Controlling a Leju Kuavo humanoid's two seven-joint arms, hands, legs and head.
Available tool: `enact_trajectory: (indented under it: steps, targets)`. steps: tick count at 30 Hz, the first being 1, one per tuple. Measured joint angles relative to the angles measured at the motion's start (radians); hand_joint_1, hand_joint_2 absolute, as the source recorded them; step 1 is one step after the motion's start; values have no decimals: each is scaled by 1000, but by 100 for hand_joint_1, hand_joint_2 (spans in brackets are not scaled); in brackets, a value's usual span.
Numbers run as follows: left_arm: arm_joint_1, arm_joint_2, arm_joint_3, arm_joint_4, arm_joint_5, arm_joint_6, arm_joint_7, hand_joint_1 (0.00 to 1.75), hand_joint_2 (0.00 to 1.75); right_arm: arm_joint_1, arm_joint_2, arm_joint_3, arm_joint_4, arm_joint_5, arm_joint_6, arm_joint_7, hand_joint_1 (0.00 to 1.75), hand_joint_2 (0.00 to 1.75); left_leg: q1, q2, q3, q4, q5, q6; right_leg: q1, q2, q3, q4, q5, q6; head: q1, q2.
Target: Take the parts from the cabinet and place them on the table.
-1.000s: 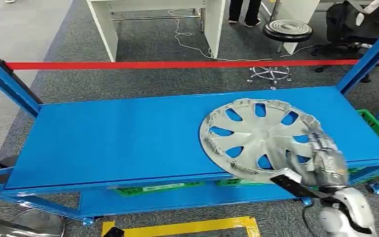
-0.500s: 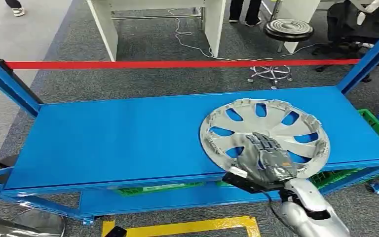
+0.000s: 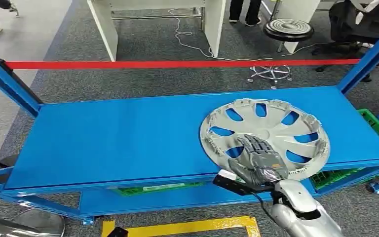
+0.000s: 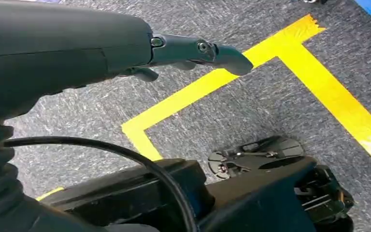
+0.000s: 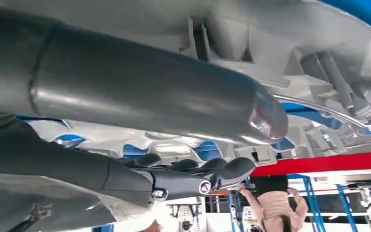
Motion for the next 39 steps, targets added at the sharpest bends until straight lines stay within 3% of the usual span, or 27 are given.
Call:
enact_trajectory:
  steps: [13, 18, 27, 32, 39]
  targets:
    - [-1, -22, -24, 0, -37, 35, 10, 0, 175, -33, 0, 8, 41, 17, 27, 59, 0, 0, 0, 0, 0, 0, 0, 0, 0, 0, 1, 0, 0, 0, 0, 0]
    - [-1, -25, -24, 1, -39, 32, 11, 0, 175, -58, 0, 19, 64, 94, 32, 97, 0, 0, 0, 0, 0, 0, 1, -1, 0, 0, 1, 0, 0, 0, 0, 0]
    - [1, -25, -23, 1, -34, 31, 2, 0, 175, -53, 0, 24, 37, 245, -88, 153, 0, 0, 0, 0, 0, 0, 1, 0, 0, 0, 0, 0, 0, 0, 0, 0]
    - [2, -21, -23, 1, -34, 18, -5, 0, 175, -35, 0, 24, 7, 284, -119, 161, 0, 0, 0, 0, -1, 0, 1, 0, 0, -1, -1, 0, 0, 0, 0, 0]
    - [3, -20, -23, 1, -34, 18, -5, 0, 175, -4, 0, 11, -24, 347, -217, 165, 0, 0, 0, 0, -1, 0, 1, 0, 0, 0, -1, 0, 0, 0, 0, 0]
